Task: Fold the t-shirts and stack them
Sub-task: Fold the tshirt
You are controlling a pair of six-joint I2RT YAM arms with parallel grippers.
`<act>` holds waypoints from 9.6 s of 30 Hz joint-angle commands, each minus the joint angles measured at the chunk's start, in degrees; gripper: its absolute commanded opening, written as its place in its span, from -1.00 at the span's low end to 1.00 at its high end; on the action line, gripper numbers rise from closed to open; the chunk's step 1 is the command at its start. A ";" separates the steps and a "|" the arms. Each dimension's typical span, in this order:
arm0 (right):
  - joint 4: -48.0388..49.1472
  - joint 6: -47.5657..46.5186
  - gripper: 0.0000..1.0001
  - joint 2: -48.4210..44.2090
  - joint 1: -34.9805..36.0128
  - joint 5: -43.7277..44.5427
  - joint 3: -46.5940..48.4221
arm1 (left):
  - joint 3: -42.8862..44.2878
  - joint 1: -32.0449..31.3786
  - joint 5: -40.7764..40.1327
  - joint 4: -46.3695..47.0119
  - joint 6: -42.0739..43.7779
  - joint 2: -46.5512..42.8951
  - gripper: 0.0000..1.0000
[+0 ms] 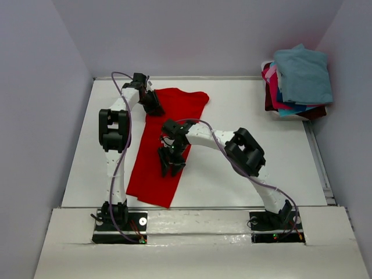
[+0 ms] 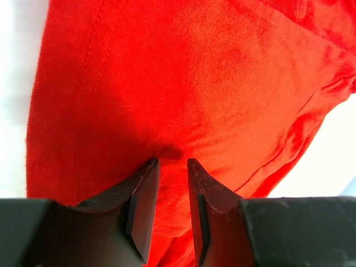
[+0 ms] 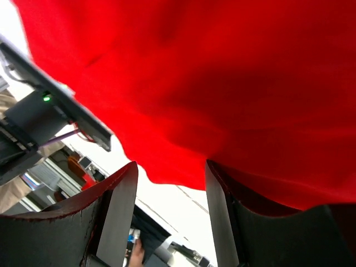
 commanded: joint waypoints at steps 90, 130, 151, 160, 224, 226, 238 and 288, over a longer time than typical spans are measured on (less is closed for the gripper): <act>5.78 3.47 0.23 -23.88 -17.86 13.64 -29.25 | 2.10 -5.54 0.26 6.37 6.20 -13.32 0.74; -13.46 4.70 0.24 1.06 -31.93 30.43 37.25 | -42.46 -18.02 -1.24 4.00 5.06 -41.46 0.76; 1.63 2.51 0.24 -12.35 -33.51 17.60 0.08 | -41.76 -22.68 -4.93 2.86 3.56 -38.74 0.76; 4.46 1.10 0.24 -27.48 -32.28 12.68 -22.38 | -47.90 -21.62 -5.19 5.31 0.93 -40.76 0.70; -5.21 9.98 -0.04 -11.93 8.33 16.19 -12.64 | -73.05 -11.69 -2.64 4.70 -3.20 -71.79 0.36; -5.21 9.98 -0.04 -11.31 8.33 16.45 -12.38 | -72.96 -11.69 -2.29 4.79 -3.12 -71.96 0.37; -5.03 11.56 -0.07 -8.59 8.85 17.51 -11.85 | -74.01 -11.16 -0.45 4.96 -1.71 -73.02 0.38; -9.08 16.66 -0.83 -21.59 9.38 27.53 -17.56 | -75.16 -11.16 0.52 5.84 0.14 -69.68 0.35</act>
